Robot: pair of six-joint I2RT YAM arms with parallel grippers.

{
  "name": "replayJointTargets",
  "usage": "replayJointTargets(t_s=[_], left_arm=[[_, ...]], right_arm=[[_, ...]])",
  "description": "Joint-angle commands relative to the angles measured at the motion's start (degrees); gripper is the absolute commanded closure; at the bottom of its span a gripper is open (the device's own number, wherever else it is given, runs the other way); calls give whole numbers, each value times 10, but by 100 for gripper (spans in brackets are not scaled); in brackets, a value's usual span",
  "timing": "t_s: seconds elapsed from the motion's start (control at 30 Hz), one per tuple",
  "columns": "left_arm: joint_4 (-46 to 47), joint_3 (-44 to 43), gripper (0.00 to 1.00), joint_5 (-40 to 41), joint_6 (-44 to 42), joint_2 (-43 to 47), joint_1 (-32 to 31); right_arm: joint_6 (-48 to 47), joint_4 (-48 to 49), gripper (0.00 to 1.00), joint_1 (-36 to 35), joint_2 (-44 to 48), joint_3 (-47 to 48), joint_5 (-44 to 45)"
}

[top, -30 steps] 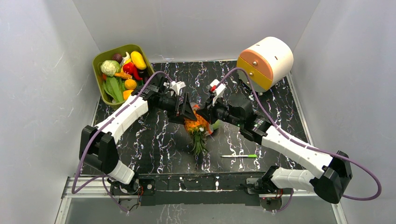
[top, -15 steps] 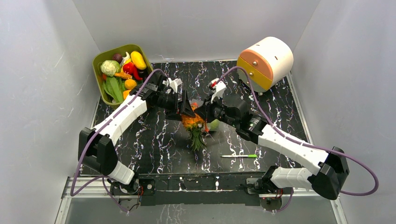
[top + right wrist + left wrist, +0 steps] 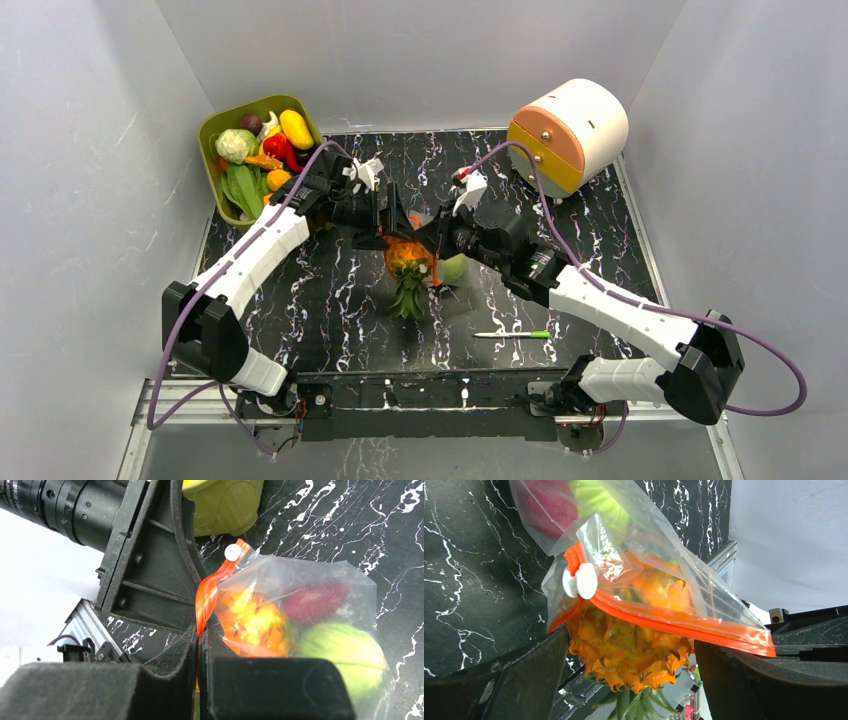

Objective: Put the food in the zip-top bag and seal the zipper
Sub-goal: Place the fake fruit in the zipper food storage bag.

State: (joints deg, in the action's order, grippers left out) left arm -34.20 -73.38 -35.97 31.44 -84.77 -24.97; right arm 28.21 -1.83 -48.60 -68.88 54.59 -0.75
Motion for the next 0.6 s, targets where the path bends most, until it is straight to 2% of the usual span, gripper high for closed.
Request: replayJointTargets(t_s=[0.0,0.1,0.23,0.4,0.57], left_arm=[[-23,-29,4,-2,17,27,-1],[-30,-37,2,1,15,23,-1],[-48,-69,2,11,9,18,-1],[-84,-108,2,58,-4,19,-1],[-100,-113,10,124,-22,46,-1]], right_arm=[[40,26,100,-4,-1,15,18],[45,-23,100,-4,-12,43,52],[49,-41,100,-3,-20,60,68],[76,-71,100,-2,-27,75,96],[91,-83,100,-1,-35,73,117]])
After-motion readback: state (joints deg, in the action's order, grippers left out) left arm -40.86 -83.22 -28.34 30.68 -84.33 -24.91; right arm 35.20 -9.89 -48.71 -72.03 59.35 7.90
